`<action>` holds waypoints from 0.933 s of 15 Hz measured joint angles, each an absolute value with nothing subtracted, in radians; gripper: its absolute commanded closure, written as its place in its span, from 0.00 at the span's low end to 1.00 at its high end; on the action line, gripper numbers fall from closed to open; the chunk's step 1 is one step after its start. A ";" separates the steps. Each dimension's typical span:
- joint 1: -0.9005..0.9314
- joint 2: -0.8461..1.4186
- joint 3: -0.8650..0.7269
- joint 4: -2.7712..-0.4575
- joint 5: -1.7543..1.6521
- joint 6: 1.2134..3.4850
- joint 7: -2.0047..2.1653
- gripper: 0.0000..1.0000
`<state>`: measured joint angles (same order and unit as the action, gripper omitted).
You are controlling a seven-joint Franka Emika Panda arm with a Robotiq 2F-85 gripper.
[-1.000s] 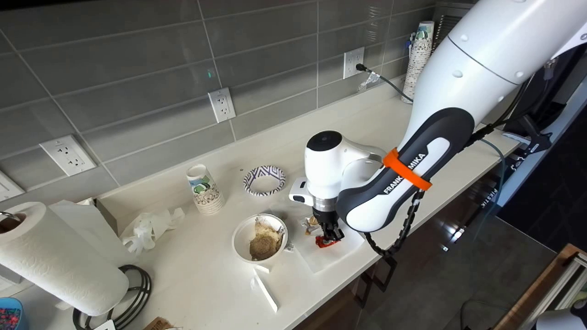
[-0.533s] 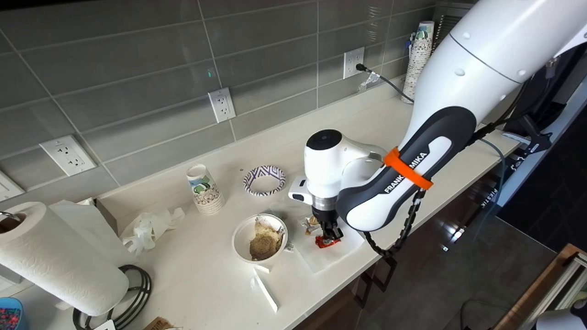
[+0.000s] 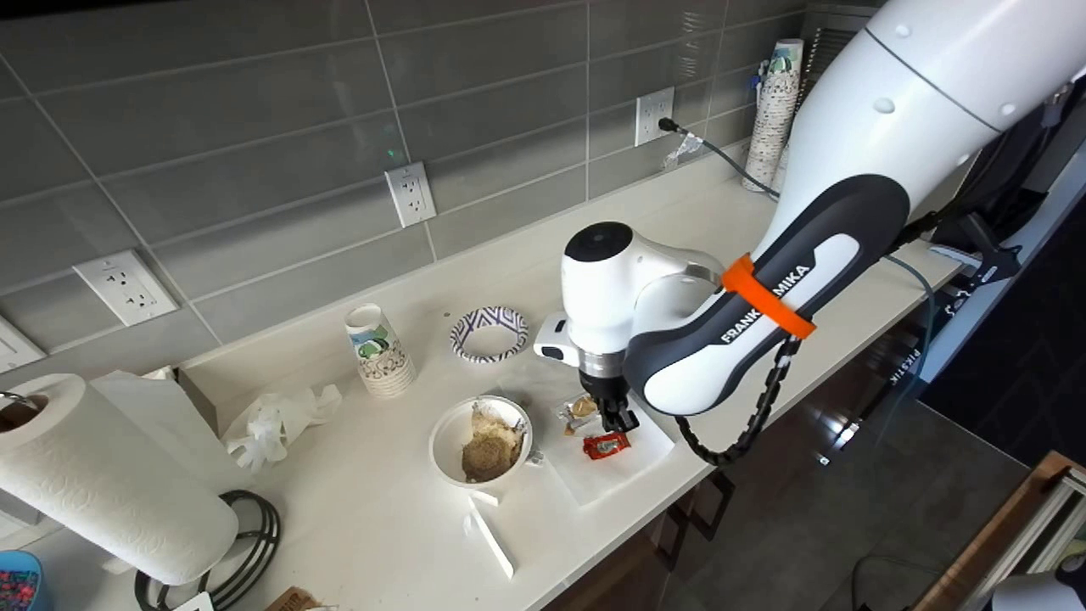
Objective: Press down the sachet
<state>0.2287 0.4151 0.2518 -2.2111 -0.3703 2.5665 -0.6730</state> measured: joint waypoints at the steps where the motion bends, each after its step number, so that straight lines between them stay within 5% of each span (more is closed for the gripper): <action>1: 0.228 0.414 0.253 -2.213 -0.369 2.564 -0.673 1.00; 14: 0.215 0.464 0.274 -2.223 -0.356 2.578 -0.674 1.00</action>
